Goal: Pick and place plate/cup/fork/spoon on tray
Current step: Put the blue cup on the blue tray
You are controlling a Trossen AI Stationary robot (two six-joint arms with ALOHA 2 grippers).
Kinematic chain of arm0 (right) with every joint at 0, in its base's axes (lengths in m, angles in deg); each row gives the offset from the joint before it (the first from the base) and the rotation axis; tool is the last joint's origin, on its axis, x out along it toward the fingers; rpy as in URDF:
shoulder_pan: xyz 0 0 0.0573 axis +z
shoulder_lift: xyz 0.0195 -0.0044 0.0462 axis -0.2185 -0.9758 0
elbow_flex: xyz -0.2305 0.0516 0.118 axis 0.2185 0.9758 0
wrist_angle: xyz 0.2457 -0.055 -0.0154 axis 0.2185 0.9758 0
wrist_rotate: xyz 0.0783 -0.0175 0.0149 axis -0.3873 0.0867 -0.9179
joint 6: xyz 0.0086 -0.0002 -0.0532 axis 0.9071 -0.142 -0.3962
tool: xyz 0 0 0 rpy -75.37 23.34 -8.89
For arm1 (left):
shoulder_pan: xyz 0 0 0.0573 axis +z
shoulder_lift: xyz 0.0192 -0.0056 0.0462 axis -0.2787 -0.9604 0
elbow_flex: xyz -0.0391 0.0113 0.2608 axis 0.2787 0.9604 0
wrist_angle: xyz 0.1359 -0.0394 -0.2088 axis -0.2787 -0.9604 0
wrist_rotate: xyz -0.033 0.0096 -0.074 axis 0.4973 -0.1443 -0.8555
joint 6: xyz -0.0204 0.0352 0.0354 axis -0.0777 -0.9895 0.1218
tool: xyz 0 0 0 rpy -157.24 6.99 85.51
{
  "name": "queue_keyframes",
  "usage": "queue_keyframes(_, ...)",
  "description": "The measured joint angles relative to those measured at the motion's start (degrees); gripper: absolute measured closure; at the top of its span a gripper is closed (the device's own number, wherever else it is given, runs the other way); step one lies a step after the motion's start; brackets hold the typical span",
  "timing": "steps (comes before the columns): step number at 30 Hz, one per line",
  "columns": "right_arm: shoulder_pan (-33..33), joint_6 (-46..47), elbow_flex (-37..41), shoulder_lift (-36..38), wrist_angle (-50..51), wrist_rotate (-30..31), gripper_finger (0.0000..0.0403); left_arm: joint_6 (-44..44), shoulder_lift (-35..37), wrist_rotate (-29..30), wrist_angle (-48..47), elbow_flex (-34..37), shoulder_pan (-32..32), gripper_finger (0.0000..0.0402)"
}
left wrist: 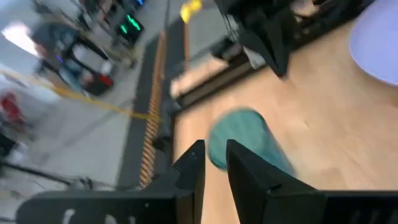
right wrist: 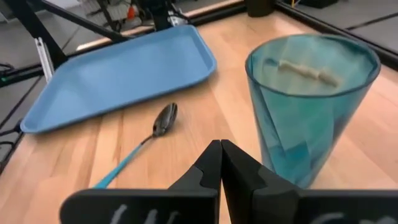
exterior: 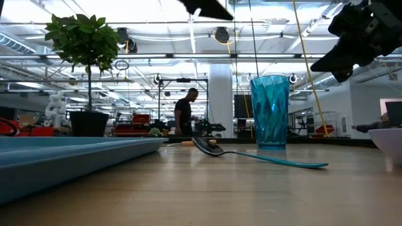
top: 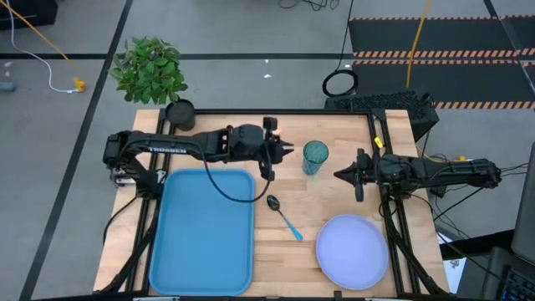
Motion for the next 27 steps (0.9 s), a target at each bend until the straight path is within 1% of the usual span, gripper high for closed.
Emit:
queue_keyframes(2, 0.00, 0.02, -0.01, -0.38, 0.84, 0.63, 0.0403, -2.75, -1.01, -1.02, 1.44, -1.40, 0.52, 0.0325)
queue_keyframes(4, -0.02, 0.02, 0.00, -0.52, 1.65, 1.42, 0.0403, -4.44, -2.77, -4.38, 3.23, -3.76, 1.33, 0.0324)
queue_keyframes(7, -0.04, 0.02, -0.09, -1.08, 1.60, 1.53, 0.0403, -4.08, -6.96, -8.59, 2.18, -7.85, 2.84, 0.0325)
queue_keyframes(9, -0.03, 0.89, -0.07, -1.35, 1.64, 1.53, 0.0403, -2.64, -10.38, -9.37, -1.13, -11.03, 3.62, 0.0325)
queue_keyframes(13, -0.04, 2.85, -0.07, -1.43, 0.82, 1.40, 0.0403, -0.97, -16.82, -9.61, -12.01, -18.89, 4.10, 0.0315)
queue_keyframes(16, -0.04, 3.81, -0.07, -1.43, 0.84, 1.34, 0.0403, -0.50, -20.36, -9.68, -17.98, -24.38, 3.99, 0.0287)
queue_keyframes(19, -0.04, 3.87, -0.07, -1.43, 1.12, 1.33, 0.0403, -0.50, -23.04, -9.72, -22.30, -27.56, 3.95, 0.0248)
queue_keyframes(21, -0.04, 4.18, -0.07, -1.43, 1.21, 1.32, 0.0403, -0.57, -23.60, -9.78, -23.53, -27.80, 3.95, 0.0223)
queue_keyframes(23, -0.04, 4.31, -0.07, -1.47, 1.34, 1.25, 0.0403, -1.21, -23.67, -11.33, -22.76, -27.75, 4.00, 0.0201)
queue_keyframes(25, -0.04, 4.33, -0.07, -1.45, 1.27, 1.14, 0.0403, -1.50, -23.55, -13.18, -23.51, -27.69, 4.09, 0.0182)
queue_keyframes(27, -0.04, 4.33, -0.07, -1.47, 1.27, 1.03, 0.0403, -1.13, -23.58, -13.66, -23.79, -27.62, 4.22, 0.0168)
